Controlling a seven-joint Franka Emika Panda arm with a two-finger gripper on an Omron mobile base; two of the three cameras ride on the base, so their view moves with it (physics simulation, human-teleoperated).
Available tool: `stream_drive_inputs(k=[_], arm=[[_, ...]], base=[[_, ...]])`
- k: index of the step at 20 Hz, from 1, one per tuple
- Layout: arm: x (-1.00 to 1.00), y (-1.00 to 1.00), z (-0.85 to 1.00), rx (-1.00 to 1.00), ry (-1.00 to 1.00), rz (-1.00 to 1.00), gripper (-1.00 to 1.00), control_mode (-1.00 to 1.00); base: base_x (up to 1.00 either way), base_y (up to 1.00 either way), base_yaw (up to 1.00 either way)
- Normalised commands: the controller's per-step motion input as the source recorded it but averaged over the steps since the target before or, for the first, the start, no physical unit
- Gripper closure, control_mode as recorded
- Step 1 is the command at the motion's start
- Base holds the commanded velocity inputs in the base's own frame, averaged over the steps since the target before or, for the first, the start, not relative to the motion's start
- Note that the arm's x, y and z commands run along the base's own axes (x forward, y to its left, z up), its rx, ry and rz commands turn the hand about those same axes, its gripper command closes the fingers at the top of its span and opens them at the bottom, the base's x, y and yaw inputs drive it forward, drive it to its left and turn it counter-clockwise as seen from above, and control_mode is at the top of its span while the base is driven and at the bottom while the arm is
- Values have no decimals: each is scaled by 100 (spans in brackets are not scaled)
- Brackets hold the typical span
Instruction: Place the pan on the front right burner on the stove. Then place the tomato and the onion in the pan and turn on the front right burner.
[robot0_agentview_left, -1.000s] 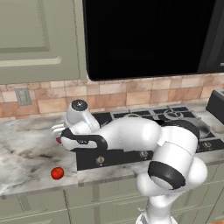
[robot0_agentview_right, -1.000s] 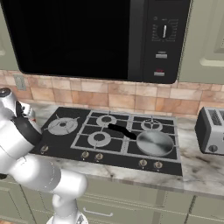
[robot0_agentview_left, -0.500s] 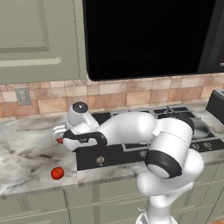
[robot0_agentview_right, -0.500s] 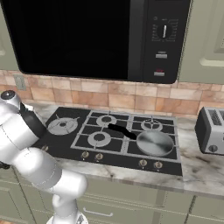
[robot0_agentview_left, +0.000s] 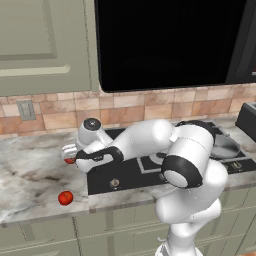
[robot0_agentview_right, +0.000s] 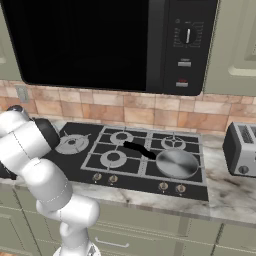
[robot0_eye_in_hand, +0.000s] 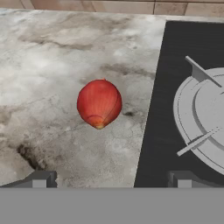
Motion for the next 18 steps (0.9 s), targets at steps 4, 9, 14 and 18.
stream_drive_inputs(k=[4,9,14,18], arm=[[21,0,-15,-3,0,0,-100,-100],[22,0,-14,-3,0,0,-100,-100],[17,4,-9,-2,0,0,-100,-100],[18,11,-7,0,0,1,-100,-100]], base=[[0,0,0],[0,0,0],[0,0,0],[0,0,0]])
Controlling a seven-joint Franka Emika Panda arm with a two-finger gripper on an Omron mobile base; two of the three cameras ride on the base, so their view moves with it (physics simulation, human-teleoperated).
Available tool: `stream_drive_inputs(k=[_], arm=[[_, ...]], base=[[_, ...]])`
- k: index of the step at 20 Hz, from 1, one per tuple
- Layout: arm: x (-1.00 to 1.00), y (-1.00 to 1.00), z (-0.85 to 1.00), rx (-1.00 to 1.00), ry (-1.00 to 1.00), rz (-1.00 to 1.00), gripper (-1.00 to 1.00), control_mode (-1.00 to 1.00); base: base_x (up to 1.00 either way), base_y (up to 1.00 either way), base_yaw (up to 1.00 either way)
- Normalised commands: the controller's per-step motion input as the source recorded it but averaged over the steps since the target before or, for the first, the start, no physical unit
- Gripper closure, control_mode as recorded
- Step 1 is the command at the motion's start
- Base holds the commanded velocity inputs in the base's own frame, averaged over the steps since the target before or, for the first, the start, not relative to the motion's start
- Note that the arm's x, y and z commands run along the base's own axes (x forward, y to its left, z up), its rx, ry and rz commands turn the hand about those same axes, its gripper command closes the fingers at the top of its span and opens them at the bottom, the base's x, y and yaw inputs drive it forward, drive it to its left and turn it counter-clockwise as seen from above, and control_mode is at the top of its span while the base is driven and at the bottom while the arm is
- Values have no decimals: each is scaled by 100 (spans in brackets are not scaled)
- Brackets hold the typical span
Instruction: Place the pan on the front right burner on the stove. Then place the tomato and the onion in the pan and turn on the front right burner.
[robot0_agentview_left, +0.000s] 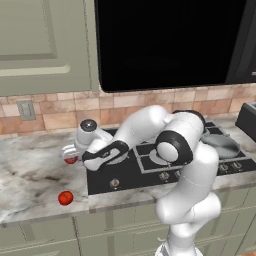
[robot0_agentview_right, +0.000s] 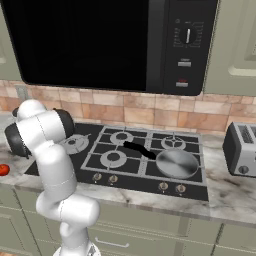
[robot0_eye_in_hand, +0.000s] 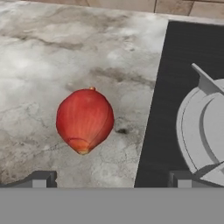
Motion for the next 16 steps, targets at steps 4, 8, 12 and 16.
stream_drive_inputs(k=[4,8,12,16], arm=[[13,10,-4,0,0,3,-100,-100],[9,3,-11,0,0,4,-100,-100],[15,0,-18,0,-4,3,-100,-100],[22,3,-19,0,-6,3,-100,-100]], base=[[0,0,0],[0,0,0],[0,0,0],[0,0,0]])
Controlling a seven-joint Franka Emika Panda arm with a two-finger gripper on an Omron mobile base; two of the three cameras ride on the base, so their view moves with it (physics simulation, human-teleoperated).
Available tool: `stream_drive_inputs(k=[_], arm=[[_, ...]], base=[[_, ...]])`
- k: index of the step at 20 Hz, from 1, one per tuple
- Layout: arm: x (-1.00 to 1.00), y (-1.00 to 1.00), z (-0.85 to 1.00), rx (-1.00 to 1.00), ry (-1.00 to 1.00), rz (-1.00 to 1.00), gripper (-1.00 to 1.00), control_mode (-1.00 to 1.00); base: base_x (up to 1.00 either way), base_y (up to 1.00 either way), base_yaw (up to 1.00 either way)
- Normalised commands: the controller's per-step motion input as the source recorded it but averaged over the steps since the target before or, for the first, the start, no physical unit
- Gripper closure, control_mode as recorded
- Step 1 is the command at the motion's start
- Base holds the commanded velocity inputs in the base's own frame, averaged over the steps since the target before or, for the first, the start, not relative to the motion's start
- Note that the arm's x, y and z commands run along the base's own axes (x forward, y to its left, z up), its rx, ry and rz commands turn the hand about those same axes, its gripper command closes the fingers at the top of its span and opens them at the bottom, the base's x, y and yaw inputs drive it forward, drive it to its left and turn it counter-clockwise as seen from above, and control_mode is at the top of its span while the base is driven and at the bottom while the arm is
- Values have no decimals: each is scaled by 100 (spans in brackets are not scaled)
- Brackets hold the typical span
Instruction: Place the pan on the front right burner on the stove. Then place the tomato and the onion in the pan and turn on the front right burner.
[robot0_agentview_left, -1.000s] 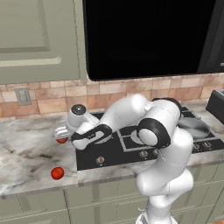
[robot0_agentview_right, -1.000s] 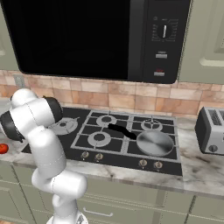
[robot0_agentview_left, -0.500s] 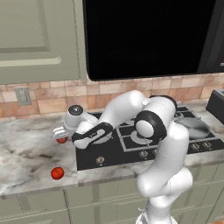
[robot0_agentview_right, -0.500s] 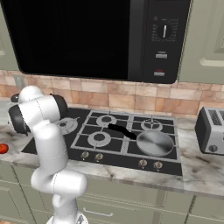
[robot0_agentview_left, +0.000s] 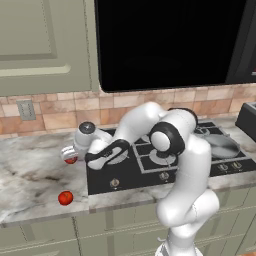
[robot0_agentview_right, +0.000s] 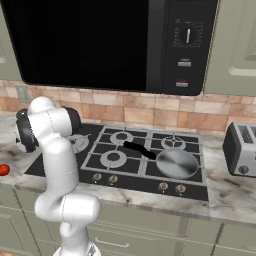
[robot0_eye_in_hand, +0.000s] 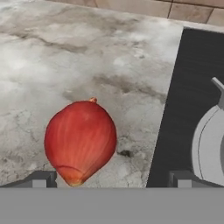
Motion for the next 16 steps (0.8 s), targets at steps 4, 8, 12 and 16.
stream_drive_inputs(k=[4,8,12,16], arm=[[27,10,-16,0,-4,4,-100,-100],[28,27,-18,0,-1,6,-100,-100],[20,32,-14,0,0,4,-100,-100],[12,25,-21,0,0,2,-100,-100]], base=[[0,0,0],[0,0,0],[0,0,0],[0,0,0]])
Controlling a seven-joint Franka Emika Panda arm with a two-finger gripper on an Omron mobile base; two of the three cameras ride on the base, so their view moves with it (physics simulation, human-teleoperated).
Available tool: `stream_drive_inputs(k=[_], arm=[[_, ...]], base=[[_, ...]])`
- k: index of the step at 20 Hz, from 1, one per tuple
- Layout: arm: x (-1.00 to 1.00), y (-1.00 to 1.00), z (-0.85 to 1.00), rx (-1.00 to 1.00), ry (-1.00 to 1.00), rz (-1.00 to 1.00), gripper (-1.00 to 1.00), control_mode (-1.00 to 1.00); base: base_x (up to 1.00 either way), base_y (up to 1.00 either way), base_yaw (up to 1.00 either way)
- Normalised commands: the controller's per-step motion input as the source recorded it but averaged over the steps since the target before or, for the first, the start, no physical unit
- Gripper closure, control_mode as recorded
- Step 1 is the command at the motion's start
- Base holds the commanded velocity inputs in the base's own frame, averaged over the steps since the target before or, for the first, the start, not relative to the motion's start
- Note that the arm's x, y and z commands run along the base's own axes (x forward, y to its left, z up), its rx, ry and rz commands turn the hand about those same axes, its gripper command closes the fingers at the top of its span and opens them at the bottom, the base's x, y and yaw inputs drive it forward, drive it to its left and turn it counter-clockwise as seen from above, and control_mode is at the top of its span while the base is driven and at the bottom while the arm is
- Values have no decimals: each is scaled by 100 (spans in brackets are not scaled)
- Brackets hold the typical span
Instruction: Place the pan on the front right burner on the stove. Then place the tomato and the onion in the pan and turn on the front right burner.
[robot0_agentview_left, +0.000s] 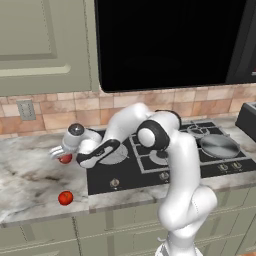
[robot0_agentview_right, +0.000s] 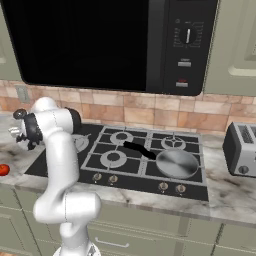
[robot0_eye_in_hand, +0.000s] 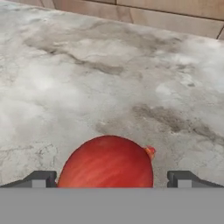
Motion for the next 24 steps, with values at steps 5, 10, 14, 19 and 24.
stream_drive_inputs(k=[5,10,14,19,24], arm=[[-1,1,-43,-3,10,-2,-100,-100],[-6,0,-50,-3,19,-7,-100,-100],[0,5,-38,-6,5,-3,-100,-100],[0,17,-28,-9,-1,0,100,-100],[-3,8,-23,-15,-3,-1,100,-100]], base=[[0,0,0],[0,0,0],[0,0,0],[0,0,0],[0,0,0]])
